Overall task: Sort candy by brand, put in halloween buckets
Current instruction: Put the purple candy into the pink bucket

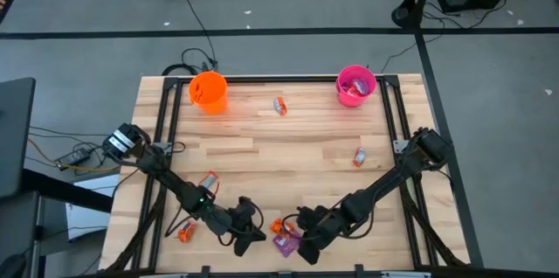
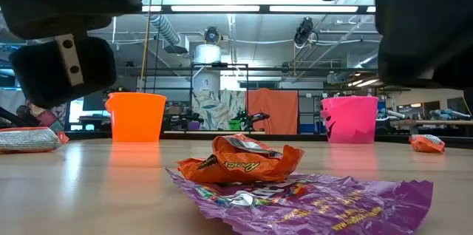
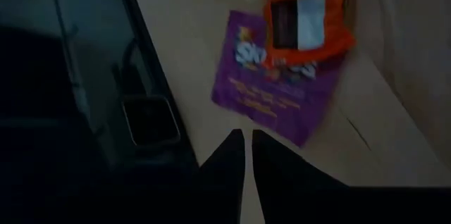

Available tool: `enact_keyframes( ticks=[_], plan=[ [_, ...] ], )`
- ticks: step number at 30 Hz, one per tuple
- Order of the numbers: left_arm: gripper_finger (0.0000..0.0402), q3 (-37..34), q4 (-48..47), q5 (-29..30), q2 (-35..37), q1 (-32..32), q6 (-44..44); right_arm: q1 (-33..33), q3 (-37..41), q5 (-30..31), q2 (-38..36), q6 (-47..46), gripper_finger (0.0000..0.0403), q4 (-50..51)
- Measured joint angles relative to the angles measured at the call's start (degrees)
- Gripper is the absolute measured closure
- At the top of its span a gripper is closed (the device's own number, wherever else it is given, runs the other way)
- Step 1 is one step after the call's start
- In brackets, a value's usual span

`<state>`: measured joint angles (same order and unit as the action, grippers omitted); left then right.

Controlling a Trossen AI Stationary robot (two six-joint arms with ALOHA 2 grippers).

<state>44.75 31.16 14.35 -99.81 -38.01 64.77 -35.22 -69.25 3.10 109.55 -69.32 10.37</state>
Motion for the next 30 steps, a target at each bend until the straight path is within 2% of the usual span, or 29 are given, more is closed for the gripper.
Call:
enact_keyframes(
  ticks=[6, 9, 13, 19, 25, 30],
  plan=[
    [0.0365, 0.00, 0.28, -9.80, 0.02, -0.01, 1.72, -0.07, -0.05, -4.52, 0.03, 1.47, 0.0353, 4.38],
    [0.0365, 0.00, -2.69, -8.35, 0.01, 0.01, 2.85, -0.15, 0.00, -3.39, 0.06, 1.21, 0.0330, 7.30],
    [0.0365, 0.00, -5.92, -7.38, 0.00, 0.21, 2.99, 0.75, 0.04, -1.95, 0.06, -5.45, 0.0288, 9.61],
    [0.0365, 0.00, -6.19, -6.65, 0.00, 1.19, 2.99, 2.70, 0.04, -4.71, 0.06, -5.53, 0.0231, 5.45],
    [0.0365, 0.62, -1.82, -9.65, -3.77, 1.79, 4.18, 2.84, 1.58, -2.98, 0.06, -4.22, 0.0218, 6.63],
    [0.0365, 3.95, -1.93, -15.16, -9.38, 1.73, 5.80, 2.86, 3.71, -3.15, 0.06, -4.23, 0.0219, 1.22]
  ],
)
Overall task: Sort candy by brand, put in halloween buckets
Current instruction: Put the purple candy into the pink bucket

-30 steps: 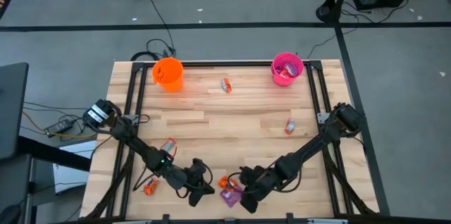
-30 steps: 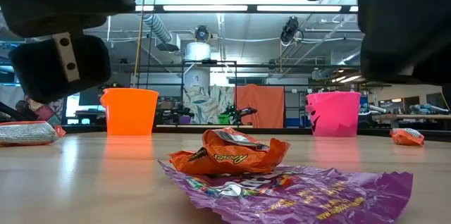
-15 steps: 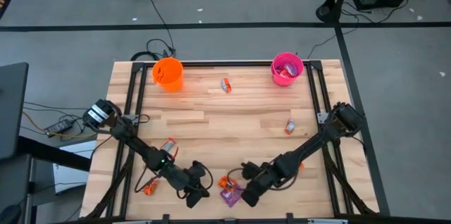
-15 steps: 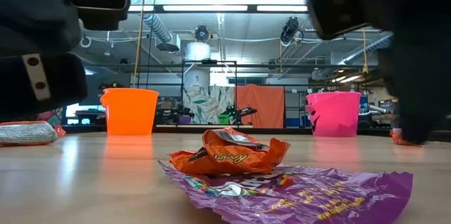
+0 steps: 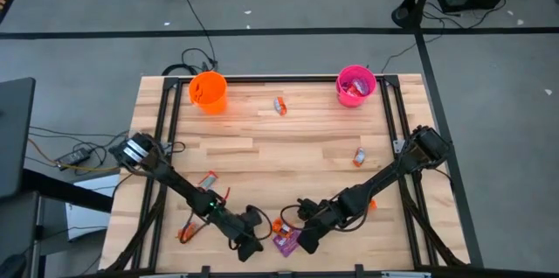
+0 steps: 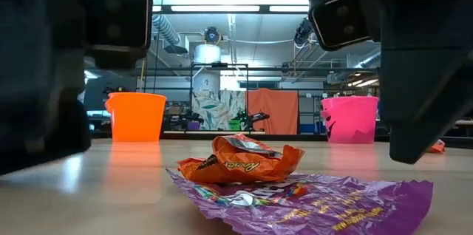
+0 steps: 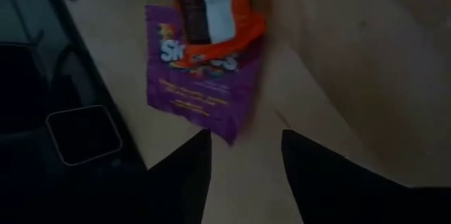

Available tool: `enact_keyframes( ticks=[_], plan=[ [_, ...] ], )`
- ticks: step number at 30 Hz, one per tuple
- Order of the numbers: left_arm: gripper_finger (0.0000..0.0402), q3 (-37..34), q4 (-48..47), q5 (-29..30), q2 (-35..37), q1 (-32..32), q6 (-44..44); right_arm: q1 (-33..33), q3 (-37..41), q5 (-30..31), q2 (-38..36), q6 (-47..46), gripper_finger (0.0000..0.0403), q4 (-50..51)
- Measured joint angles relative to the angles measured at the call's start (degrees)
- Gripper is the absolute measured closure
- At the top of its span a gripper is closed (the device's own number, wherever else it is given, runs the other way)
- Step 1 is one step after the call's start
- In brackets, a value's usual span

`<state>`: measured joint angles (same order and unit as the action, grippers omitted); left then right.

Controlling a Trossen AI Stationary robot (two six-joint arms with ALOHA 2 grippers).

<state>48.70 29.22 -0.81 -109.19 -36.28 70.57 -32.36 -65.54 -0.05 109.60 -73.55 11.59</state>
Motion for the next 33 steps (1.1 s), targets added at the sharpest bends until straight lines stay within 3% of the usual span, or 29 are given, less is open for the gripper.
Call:
enact_keyframes(
  ticks=[6, 15, 19, 25, 29, 33],
  plan=[
    [0.0365, 4.92, -2.09, -1.83, -4.64, 0.58, 0.24, 0.15, 1.32, -3.29, 3.22, -1.31, 0.0220, -6.93],
    [0.0365, 5.74, -3.64, 3.06, -4.92, 1.20, 1.88, 0.26, 1.00, -4.76, 7.29, -1.94, 0.0232, -15.09],
    [0.0365, 5.82, -4.10, 5.10, -4.96, 1.25, 2.13, 0.58, 0.92, -3.42, 7.37, -2.79, 0.0274, -13.61],
    [0.0365, 5.76, -4.14, 8.48, -5.03, 1.33, 1.71, 1.26, 1.05, -2.51, 7.50, -1.78, 0.0388, -12.77],
    [0.0365, 5.57, -1.82, 8.47, -4.97, 1.43, -1.88, 1.00, 1.05, 1.01, 6.90, -0.09, 0.0395, -13.22],
    [0.0365, 5.36, -0.26, 10.86, -3.56, 1.30, -3.97, 0.77, 1.25, 8.61, 4.48, 0.16, 0.0398, -12.03]
  ],
)
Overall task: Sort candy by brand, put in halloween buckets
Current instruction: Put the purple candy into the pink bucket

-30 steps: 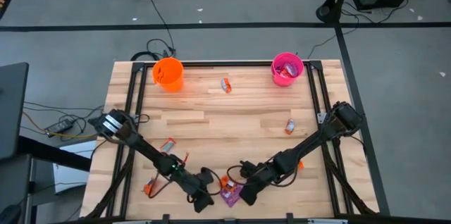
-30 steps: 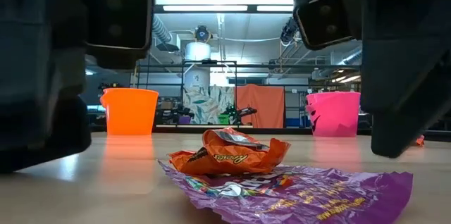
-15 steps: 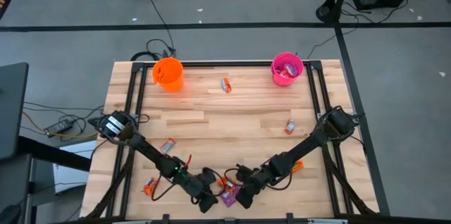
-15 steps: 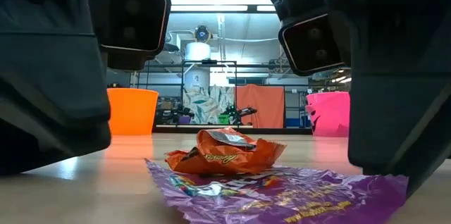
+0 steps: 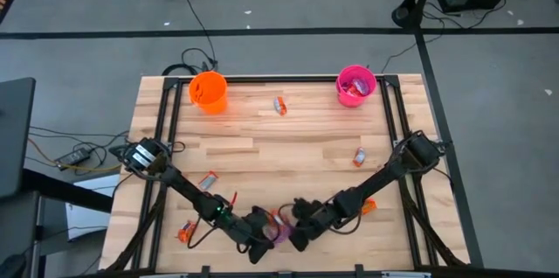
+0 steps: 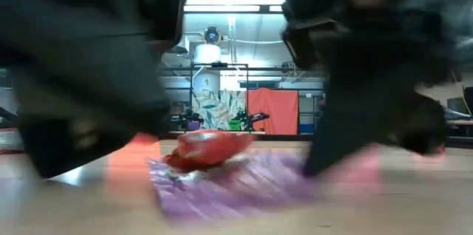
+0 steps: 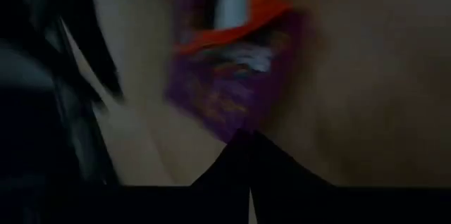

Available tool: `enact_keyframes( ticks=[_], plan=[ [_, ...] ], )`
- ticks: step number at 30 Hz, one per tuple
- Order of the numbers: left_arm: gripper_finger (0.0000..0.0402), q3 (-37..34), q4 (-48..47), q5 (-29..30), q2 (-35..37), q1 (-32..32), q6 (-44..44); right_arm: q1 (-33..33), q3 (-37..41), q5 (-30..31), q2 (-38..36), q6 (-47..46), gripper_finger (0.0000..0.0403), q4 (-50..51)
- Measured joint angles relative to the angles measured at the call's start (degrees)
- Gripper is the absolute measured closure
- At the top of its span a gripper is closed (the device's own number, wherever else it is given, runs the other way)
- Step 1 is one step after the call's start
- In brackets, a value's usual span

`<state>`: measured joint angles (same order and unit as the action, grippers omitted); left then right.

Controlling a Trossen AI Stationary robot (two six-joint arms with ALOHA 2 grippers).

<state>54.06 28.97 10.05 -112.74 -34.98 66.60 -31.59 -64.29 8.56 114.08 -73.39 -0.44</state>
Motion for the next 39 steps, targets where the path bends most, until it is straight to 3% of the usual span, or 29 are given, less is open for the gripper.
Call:
enact_keyframes(
  ticks=[3, 10, 17, 24, 32, 39],
  plan=[
    [0.0365, -0.07, -0.64, 3.93, 3.22, 0.19, -1.54, -0.25, -0.08, 3.02, -3.61, -0.11, 0.0399, 2.30],
    [0.0364, 0.02, -2.35, 6.82, 10.39, 0.18, -5.50, -0.85, -0.09, 7.55, -13.81, 0.09, 0.0401, 16.36],
    [0.0364, 0.04, -5.29, 7.41, 14.87, 2.12, -8.04, -0.17, -0.11, 14.66, -26.40, 1.45, 0.0402, 37.18],
    [0.0364, 0.07, -10.64, 13.87, 19.28, 3.36, -12.64, 3.57, -0.13, 18.07, -36.77, 1.03, 0.0402, 56.17],
    [0.0365, 0.09, -28.91, 18.51, 27.48, 8.94, -12.61, 11.49, -0.13, 23.94, -44.75, 3.65, 0.0402, 70.27],
    [0.0365, 0.09, -36.80, 16.50, 31.90, 17.32, -15.70, 26.13, -0.15, 27.46, -50.25, 17.48, 0.0402, 73.92]
  ],
)
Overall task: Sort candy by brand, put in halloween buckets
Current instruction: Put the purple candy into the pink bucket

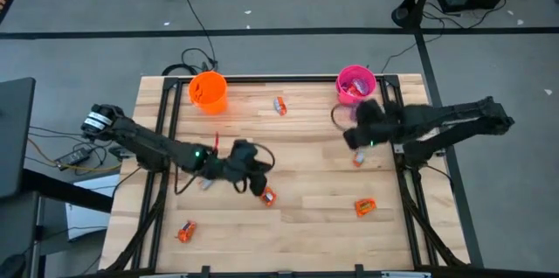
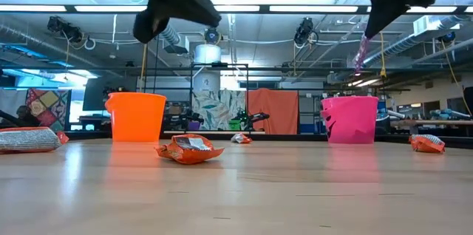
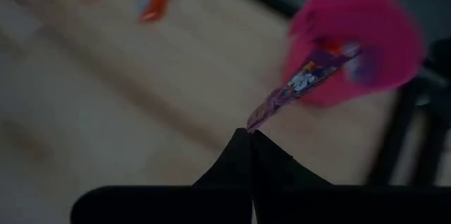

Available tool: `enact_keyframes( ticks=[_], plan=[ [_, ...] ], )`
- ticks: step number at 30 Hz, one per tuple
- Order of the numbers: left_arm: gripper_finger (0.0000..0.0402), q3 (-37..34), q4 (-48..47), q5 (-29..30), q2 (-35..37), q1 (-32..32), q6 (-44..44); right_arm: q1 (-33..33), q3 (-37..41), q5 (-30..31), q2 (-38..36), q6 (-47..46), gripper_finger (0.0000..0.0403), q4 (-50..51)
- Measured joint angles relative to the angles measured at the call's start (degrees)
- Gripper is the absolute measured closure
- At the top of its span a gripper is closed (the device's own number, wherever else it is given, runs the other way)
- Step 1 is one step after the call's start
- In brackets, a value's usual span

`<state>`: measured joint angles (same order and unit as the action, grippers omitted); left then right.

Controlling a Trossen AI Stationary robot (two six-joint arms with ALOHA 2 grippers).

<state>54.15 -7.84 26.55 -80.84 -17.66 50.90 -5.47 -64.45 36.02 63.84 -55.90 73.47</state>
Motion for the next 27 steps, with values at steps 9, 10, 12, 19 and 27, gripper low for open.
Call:
enact_keyframes(
  ticks=[9, 10, 12, 19, 27],
  plan=[
    [0.0365, 0.02, -4.39, -4.94, 1.10, 11.66, -3.40, 26.98, 0.43, -6.14, -3.24, 29.86, 0.0402, -10.82],
    [0.0365, 0.02, -4.34, -6.10, 1.08, 12.93, -3.93, 29.83, 0.74, -8.26, -2.96, 32.64, 0.0402, -12.49],
    [0.0365, 0.02, -4.38, -8.96, 1.07, 15.25, -4.18, 34.76, 1.45, -12.31, -1.93, 37.28, 0.0402, -16.16],
    [0.0365, 0.02, -4.36, -13.17, 1.07, 19.39, -5.34, 45.85, 2.56, -19.69, 3.91, 46.39, 0.0402, -20.24],
    [0.0365, 0.04, -4.15, -20.48, 1.07, 26.22, -9.12, 50.11, 2.56, -21.24, 9.05, 48.41, 0.0393, -23.67]
  ],
)
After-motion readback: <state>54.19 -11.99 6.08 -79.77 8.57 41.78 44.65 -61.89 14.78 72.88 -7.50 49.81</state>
